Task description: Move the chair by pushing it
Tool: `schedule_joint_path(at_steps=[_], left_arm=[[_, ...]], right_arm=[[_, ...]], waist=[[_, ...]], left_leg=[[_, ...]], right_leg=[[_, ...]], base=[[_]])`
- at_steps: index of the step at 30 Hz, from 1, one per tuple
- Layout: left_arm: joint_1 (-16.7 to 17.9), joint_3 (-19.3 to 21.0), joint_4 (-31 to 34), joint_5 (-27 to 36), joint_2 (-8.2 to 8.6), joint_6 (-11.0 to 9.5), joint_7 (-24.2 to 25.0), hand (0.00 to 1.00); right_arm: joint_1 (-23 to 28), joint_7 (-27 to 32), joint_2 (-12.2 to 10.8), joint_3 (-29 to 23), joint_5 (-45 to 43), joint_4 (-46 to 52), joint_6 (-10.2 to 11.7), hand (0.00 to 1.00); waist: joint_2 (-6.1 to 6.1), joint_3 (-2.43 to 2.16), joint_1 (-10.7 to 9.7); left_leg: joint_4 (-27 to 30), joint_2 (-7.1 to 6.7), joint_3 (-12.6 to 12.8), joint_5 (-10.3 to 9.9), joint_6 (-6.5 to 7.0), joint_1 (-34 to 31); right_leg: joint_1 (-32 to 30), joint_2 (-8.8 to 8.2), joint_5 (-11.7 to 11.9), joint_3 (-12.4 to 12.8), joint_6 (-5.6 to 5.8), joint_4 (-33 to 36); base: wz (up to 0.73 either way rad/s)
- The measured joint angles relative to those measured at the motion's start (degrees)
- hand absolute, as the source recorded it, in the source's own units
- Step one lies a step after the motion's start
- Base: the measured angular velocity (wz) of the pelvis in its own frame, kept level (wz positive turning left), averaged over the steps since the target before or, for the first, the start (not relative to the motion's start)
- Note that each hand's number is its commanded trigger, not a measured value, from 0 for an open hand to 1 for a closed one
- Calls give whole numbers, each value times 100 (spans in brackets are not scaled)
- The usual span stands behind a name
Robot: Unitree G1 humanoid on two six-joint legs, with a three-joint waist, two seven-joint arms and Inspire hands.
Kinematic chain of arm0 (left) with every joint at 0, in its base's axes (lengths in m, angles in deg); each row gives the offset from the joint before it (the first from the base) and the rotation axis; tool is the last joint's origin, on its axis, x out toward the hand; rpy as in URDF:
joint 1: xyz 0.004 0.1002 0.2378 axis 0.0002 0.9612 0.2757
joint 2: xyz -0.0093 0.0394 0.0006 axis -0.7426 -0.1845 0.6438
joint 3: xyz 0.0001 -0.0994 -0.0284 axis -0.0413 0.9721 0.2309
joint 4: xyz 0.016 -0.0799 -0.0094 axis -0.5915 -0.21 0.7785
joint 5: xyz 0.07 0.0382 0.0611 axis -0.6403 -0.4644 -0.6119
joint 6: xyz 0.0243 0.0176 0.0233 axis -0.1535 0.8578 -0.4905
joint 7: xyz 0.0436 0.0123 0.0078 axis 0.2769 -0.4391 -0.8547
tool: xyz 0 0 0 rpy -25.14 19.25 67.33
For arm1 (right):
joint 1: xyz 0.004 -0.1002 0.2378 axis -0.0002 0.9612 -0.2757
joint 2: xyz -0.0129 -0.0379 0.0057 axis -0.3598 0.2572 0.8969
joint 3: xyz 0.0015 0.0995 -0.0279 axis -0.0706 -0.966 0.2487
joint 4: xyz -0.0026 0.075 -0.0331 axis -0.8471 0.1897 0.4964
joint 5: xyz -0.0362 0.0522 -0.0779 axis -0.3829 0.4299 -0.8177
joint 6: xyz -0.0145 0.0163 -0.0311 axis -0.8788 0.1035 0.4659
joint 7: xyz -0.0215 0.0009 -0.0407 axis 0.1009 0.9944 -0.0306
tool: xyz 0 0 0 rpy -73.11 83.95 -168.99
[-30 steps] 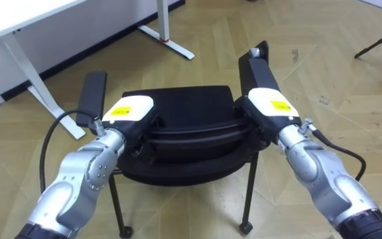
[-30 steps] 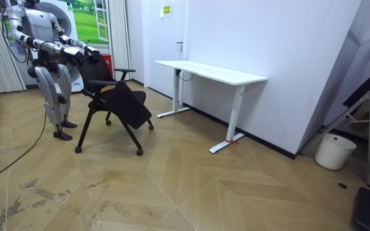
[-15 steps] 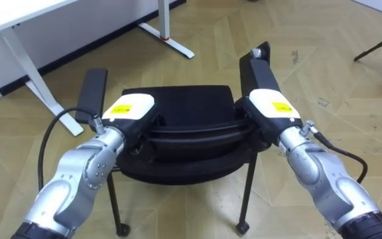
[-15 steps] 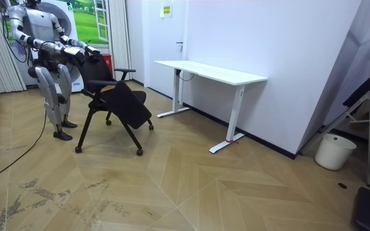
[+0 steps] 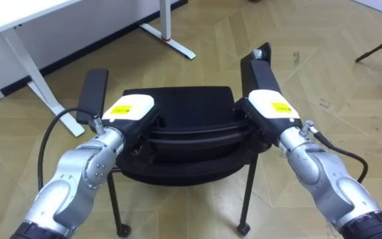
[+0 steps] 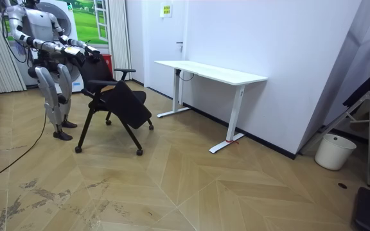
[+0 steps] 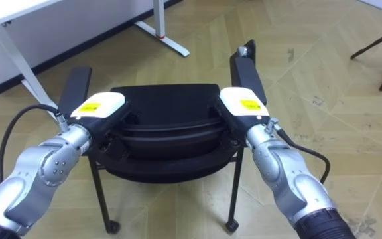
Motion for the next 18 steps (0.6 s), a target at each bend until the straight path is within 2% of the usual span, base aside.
schedule_joint_path(at_steps=[2,6,7,8,9,10,11,12,13,15,16,17,18], left_arm=[[-40,10,-48,10,-27,-28,0,100],[-39,28,-176,12,-81,-80,2,100],[-39,46,-205,12,-76,-103,2,100],[-37,98,-267,3,-34,-141,21,100],[-35,148,-303,-20,12,-144,90,100],[-35,153,-335,-18,18,-157,116,100],[-35,153,-406,-1,34,-205,125,100],[-36,153,-476,11,84,-229,123,100],[-36,152,-503,21,98,-239,127,100],[-33,152,-522,20,127,-256,173,100],[-32,151,-520,23,130,-279,203,100],[-32,117,-519,28,134,-287,206,100],[-33,118,-495,31,130,-303,203,100]], right_arm=[[1,-13,4,1,12,19,21,100],[1,-57,-4,50,8,4,126,100],[1,-57,-3,50,-19,3,151,100],[1,-53,3,49,-74,5,196,100],[4,-51,1,51,-137,6,218,100],[5,-50,-5,61,-170,4,225,100],[5,-49,2,88,-187,-5,217,100],[7,-55,39,104,-186,-29,222,100],[9,-55,42,107,-186,-53,227,100],[36,-65,46,106,-189,-80,227,100],[68,-59,54,106,-166,-80,224,100],[117,-42,85,109,-118,-75,225,100],[121,-19,111,111,-75,-74,229,100]], waist=[[7,3,24],[78,43,56],[83,38,65],[156,54,108],[224,70,162],[246,70,175],[269,63,186],[265,64,159],[265,65,174],[237,48,237],[206,19,303],[203,-42,375],[203,-51,380]], left_leg=[[403,75,245,-116,-20,-152],[1483,222,329,-199,-59,-529],[1723,254,338,-199,-59,-629],[2389,347,371,-158,-27,-923],[3054,444,372,-12,39,-1235],[3305,448,323,37,72,-1368],[3462,346,243,25,95,-1623],[3473,253,283,-9,163,-1901],[3431,222,349,-5,169,-2043],[2935,50,491,22,145,-2340],[2315,-81,504,130,184,-2430],[1740,-164,535,304,223,-2475],[1225,-246,572,509,279,-2468]], right_leg=[[-90,9,-173,-16,-47,201],[-81,8,-419,-64,-195,532],[-72,18,-471,-74,-209,584],[-67,61,-613,-51,-254,724],[-63,113,-747,16,-300,884],[-46,116,-800,19,-334,951],[-20,97,-899,14,-378,1079],[9,73,-982,17,-411,1198],[35,71,-1031,16,-417,1248],[39,61,-1217,32,-370,1399],[44,58,-1319,54,-374,1487],[58,77,-1370,56,-386,1507],[107,112,-1432,65,-374,1524]], base=[[7],[3],[4],[-13],[-17],[-4],[7],[6],[-6],[-12],[-21],[-16],[-10]])
